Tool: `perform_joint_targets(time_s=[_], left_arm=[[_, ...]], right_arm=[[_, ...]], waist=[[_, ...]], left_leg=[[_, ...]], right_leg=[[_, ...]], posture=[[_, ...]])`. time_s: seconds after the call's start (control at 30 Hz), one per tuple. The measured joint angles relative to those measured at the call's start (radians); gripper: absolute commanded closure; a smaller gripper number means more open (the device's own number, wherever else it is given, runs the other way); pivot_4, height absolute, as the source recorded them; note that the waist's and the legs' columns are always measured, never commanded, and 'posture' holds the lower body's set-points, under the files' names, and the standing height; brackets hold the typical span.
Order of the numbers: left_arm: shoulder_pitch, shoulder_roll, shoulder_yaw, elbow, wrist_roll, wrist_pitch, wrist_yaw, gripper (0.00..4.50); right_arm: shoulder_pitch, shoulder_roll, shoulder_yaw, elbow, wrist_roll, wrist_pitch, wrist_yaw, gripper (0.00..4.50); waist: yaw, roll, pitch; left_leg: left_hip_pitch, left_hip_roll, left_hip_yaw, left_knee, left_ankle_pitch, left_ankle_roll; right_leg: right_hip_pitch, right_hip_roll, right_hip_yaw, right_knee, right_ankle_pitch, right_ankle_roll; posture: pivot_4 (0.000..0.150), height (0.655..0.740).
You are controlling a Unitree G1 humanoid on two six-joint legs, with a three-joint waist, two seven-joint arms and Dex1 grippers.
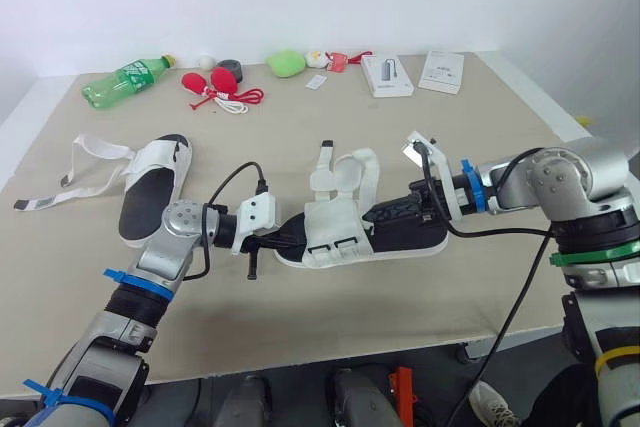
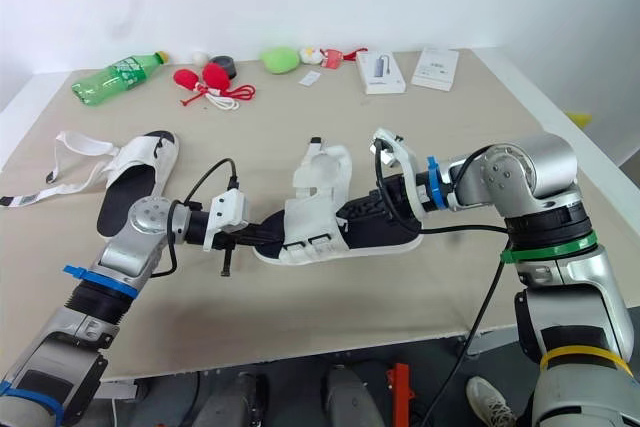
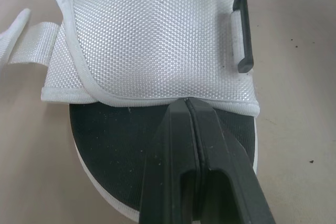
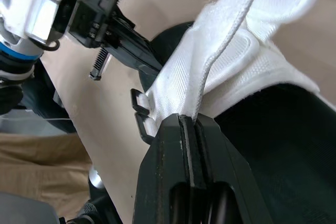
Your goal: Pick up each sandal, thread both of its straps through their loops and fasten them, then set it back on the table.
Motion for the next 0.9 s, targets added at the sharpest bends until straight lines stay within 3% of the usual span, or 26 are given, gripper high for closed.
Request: perform_joint_targets(time_s=[0.33,0.57,0.9], left_arm=[[0.024,0.005,0.001,-0.049,0.0,0.043,0.027,4.5],[0.022,0.007,-0.002,-0.056,0.002,0.039,0.025,4.5],[0.022,0.006,-0.007,-0.055,0.001,0.038,0.025,4.5]], right_arm=[[-0.017,-0.004,-0.021,-0.043,-0.018,0.03,0.034,4.4],[-0.037,0.094,-0.13,-0.074,0.043,0.133,0.009,4.4],[-0.009,0.1,-0.093,-0.062,0.126,0.146,-0.061,4.4]], waist=[[0.0,0.0,0.0],[0.0,0.0,0.0],[0.0,0.0,0.0]], left_leg=[[0.0,0.0,-0.003,0.0,0.0,0.0],[0.0,0.0,-0.004,0.0,0.0,0.0],[0.0,-0.001,-0.004,0.0,0.0,0.0]], right_leg=[[0.0,-0.001,0.0,0.0,0.0,0.0],[0.0,0.0,0.0,0.0,0.0,0.0],[0.0,-0.001,0.0,0.0,0.0,0.0]], posture=[[0.15,0.74],[0.15,0.74],[0.15,0.74]])
